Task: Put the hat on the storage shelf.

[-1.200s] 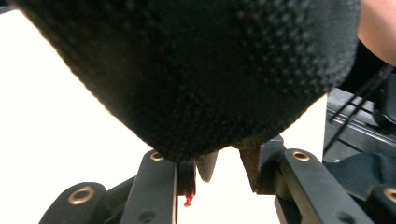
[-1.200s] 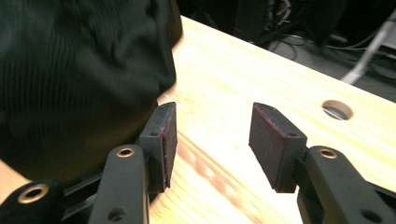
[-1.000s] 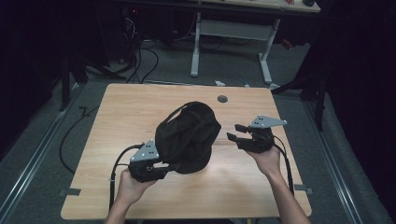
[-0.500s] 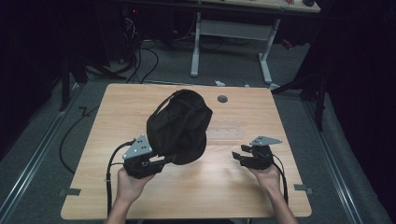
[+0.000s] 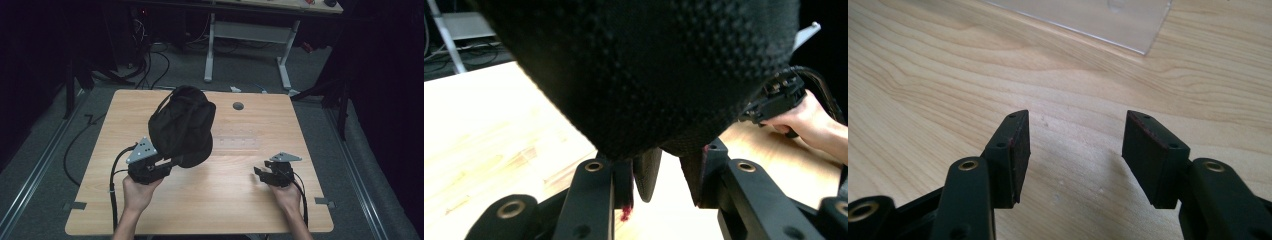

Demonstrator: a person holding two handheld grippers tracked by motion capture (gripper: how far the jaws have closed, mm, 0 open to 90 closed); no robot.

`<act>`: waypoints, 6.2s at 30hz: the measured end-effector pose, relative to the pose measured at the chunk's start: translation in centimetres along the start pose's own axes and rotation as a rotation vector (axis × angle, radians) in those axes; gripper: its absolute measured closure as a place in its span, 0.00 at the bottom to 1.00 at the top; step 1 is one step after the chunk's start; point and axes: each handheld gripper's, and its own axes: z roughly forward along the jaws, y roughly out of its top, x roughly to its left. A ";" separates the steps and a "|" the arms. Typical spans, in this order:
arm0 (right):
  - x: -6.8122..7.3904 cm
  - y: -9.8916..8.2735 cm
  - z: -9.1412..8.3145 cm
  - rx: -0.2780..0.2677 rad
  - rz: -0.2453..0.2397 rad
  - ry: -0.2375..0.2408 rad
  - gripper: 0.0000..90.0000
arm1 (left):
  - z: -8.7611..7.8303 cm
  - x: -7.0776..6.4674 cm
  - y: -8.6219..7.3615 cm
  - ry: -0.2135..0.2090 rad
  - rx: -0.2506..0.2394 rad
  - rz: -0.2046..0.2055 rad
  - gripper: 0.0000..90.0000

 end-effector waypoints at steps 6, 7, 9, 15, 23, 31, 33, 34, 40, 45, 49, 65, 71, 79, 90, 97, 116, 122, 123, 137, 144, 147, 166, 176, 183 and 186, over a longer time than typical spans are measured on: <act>-0.4 -0.8 0.3 0.003 0.013 -0.016 0.49 | 0.3 0.2 0.5 0.028 -0.026 0.003 0.76; -0.4 -0.9 0.3 -0.003 0.013 -0.018 0.49 | 0.4 0.3 0.6 0.031 -0.028 0.002 0.76; -0.4 -1.1 0.3 -0.013 0.010 -0.034 0.49 | 0.5 0.3 0.8 0.039 -0.034 0.002 0.76; -0.2 -1.1 0.3 -0.007 0.001 -0.058 0.46 | 0.9 0.7 1.5 0.059 -0.049 -0.001 0.76; -0.1 -1.1 0.3 -0.004 0.000 -0.061 0.43 | 1.4 1.3 2.4 0.099 -0.054 0.013 0.77; -0.1 -1.1 0.3 -0.002 0.001 -0.060 0.42 | 2.2 1.8 3.2 0.152 -0.060 0.048 0.77; -0.1 -1.1 0.3 -0.001 -0.002 -0.059 0.41 | 2.6 1.8 3.4 0.165 -0.063 0.057 0.77; -0.1 -1.1 0.3 -0.001 -0.004 -0.059 0.41 | 2.7 1.8 3.4 0.173 -0.064 0.061 0.77; 0.1 -1.1 0.3 -0.004 -0.014 -0.070 0.41 | 3.6 2.1 3.9 0.196 -0.072 0.068 0.77; 0.0 -1.1 0.3 -0.003 -0.008 -0.067 0.41 | 4.3 2.3 4.0 0.219 -0.068 0.087 0.77; 0.0 -1.1 0.3 -0.003 -0.008 -0.066 0.41 | 5.1 2.5 3.7 0.242 -0.059 0.103 0.77; 0.0 -1.1 0.4 -0.001 -0.001 -0.065 0.40 | 6.5 3.1 3.1 0.293 -0.052 0.112 0.77; 0.0 -1.1 0.4 -0.001 -0.001 -0.066 0.40 | 7.1 3.1 2.6 0.304 -0.044 0.119 0.77; 0.0 -1.1 0.4 0.000 0.000 -0.066 0.40 | 7.7 3.4 1.9 0.305 -0.040 0.127 0.77; 0.0 -1.1 0.3 0.000 0.001 -0.065 0.39 | 7.9 4.6 0.7 0.297 -0.030 0.096 0.76; 0.0 -1.1 0.4 0.000 -0.001 -0.064 0.39 | 7.4 5.2 0.8 0.302 -0.026 0.070 0.74; 0.0 -1.1 0.4 0.000 0.000 -0.063 0.39 | 6.3 5.3 1.1 0.292 -0.015 0.017 0.34; 0.0 -1.1 0.4 0.000 0.001 -0.064 0.39 | 5.7 5.2 1.5 0.276 -0.012 0.002 0.29; 0.0 -1.1 0.4 0.000 0.000 -0.063 0.39 | 5.6 5.1 1.5 0.275 -0.010 0.001 0.28; 0.0 -1.1 0.4 0.000 0.003 -0.061 0.39 | 3.4 5.4 1.7 0.262 -0.043 -0.034 0.30; 0.0 -1.1 0.4 0.000 0.001 -0.061 0.39 | 2.7 5.7 1.1 0.264 -0.038 -0.043 0.30; 0.0 -1.1 0.4 0.000 0.000 -0.061 0.39 | 2.4 5.7 1.0 0.267 -0.036 -0.046 0.30; 0.0 -1.1 0.4 0.000 0.000 -0.062 0.39 | 0.0 7.1 -1.3 0.249 -0.060 -0.088 0.32; 0.0 -1.1 0.4 0.000 -0.001 -0.061 0.39 | -0.2 8.4 -4.0 0.281 -0.012 -0.098 0.32; 0.0 -1.1 0.4 0.000 0.000 -0.062 0.39 | -0.2 9.2 -5.4 0.303 0.006 -0.102 0.32; 0.0 -1.1 0.4 0.000 0.001 -0.062 0.39 | -0.2 9.5 -5.9 0.317 0.015 -0.093 0.31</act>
